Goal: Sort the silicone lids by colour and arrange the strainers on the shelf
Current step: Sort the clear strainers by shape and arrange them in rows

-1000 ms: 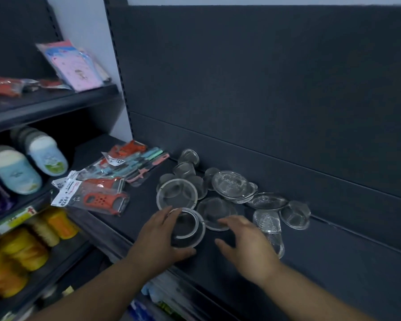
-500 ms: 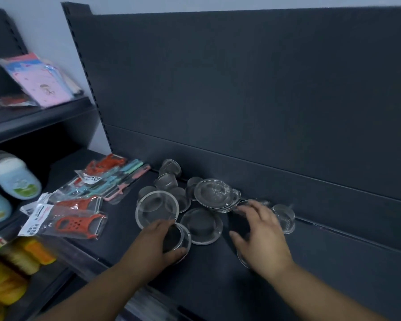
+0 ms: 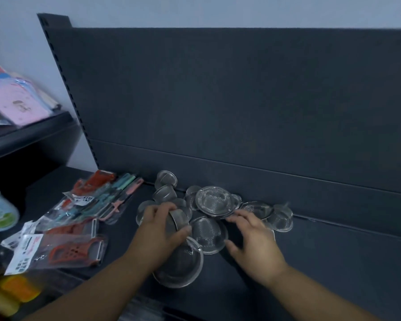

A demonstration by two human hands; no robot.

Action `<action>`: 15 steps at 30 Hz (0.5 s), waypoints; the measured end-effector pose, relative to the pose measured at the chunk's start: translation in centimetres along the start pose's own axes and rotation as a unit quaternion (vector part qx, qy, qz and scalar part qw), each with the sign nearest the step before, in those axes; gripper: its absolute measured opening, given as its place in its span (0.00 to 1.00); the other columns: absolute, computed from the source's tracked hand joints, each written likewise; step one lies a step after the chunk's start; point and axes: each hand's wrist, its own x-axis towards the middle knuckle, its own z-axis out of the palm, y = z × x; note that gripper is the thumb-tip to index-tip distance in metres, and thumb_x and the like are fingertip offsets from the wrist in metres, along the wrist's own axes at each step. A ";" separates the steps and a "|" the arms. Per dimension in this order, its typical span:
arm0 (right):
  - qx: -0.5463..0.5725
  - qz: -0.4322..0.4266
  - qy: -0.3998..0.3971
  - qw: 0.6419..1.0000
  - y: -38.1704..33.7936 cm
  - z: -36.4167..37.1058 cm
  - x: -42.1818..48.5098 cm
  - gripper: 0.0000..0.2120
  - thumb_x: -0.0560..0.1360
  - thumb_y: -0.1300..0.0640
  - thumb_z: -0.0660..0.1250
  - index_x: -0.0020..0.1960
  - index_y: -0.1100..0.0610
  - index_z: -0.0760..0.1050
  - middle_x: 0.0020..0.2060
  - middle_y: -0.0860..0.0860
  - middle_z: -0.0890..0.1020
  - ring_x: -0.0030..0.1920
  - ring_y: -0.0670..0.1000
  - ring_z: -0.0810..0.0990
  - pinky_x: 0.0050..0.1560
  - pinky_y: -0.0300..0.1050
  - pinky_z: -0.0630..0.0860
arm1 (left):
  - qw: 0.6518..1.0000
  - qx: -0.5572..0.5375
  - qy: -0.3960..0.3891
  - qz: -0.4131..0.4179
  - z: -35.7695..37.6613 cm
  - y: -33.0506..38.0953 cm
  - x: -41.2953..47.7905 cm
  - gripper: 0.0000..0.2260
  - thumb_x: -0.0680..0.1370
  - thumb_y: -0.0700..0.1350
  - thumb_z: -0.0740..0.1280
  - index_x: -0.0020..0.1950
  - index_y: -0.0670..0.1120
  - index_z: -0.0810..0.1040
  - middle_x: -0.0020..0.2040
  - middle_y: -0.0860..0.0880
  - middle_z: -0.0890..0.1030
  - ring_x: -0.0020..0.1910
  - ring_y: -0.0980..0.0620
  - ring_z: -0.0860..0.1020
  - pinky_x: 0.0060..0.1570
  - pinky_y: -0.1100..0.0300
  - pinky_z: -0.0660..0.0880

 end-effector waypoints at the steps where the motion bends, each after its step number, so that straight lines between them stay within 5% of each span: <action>1: -0.011 -0.003 0.006 1.000 -0.3 0.1 0.3 0.24 0.72 0.47 0.69 0.66 0.45 0.71 0.69 0.42 0.66 0.70 0.47 0.65 0.70 0.39 0.59 | 1.000 0.000 0.001 0.002 0.1 -0.1 0.3 0.23 0.69 0.57 0.73 0.60 0.56 0.67 0.59 0.54 0.62 0.56 0.53 0.70 0.54 0.62 0.66; 8: -0.149 0.010 -0.056 0.987 -1.2 -0.3 4.6 0.27 0.75 0.51 0.63 0.73 0.46 0.62 0.73 0.46 0.62 0.74 0.51 0.57 0.75 0.48 0.48 | 0.999 0.039 0.015 0.026 1.5 -0.5 3.3 0.26 0.71 0.54 0.73 0.62 0.46 0.67 0.60 0.51 0.66 0.52 0.56 0.68 0.50 0.62 0.65; 11: -0.211 0.017 -0.126 0.969 -0.7 0.1 6.4 0.28 0.76 0.55 0.60 0.74 0.46 0.58 0.74 0.47 0.62 0.76 0.50 0.54 0.75 0.53 0.44 | 0.996 0.054 0.001 0.066 2.3 -1.1 4.4 0.23 0.74 0.53 0.69 0.66 0.48 0.68 0.64 0.49 0.66 0.59 0.51 0.71 0.57 0.60 0.69; 15: -0.267 -0.021 -0.145 0.953 0.3 0.9 7.7 0.24 0.77 0.58 0.56 0.71 0.43 0.63 0.69 0.47 0.71 0.70 0.49 0.66 0.74 0.54 0.43 | 0.979 0.162 0.019 0.120 3.1 -2.4 4.8 0.29 0.72 0.63 0.56 0.65 0.50 0.75 0.67 0.48 0.71 0.66 0.47 0.70 0.67 0.48 0.65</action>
